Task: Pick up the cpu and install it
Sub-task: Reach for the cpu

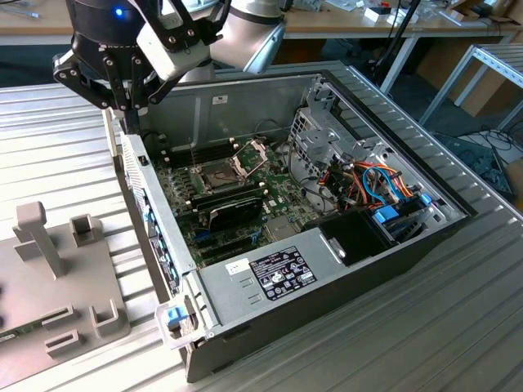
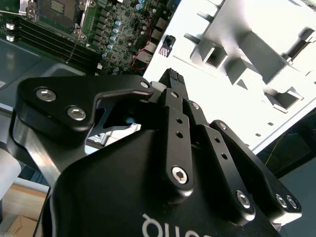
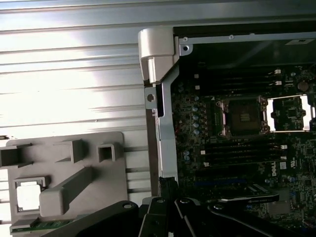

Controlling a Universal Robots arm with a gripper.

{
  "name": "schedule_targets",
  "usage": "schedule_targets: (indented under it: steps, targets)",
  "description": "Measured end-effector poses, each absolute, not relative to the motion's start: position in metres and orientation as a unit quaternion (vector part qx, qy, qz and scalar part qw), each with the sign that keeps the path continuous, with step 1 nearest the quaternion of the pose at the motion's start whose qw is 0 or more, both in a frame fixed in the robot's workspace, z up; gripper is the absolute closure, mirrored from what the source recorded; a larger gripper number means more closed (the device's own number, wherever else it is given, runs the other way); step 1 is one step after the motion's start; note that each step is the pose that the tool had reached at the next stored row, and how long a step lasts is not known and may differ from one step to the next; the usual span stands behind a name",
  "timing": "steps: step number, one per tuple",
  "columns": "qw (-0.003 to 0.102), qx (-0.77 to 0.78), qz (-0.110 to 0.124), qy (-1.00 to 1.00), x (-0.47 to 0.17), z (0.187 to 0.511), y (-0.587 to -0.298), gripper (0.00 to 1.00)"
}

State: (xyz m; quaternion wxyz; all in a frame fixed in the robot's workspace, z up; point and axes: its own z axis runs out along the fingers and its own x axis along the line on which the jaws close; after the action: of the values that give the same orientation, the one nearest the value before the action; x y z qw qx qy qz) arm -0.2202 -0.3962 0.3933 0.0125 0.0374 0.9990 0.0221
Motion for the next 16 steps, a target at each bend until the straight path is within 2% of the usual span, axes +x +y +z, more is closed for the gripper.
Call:
schedule_targets:
  steps: [16]
  targets:
    - [0.012,0.037,0.022,0.999,-0.237,0.393,-0.396,0.89]
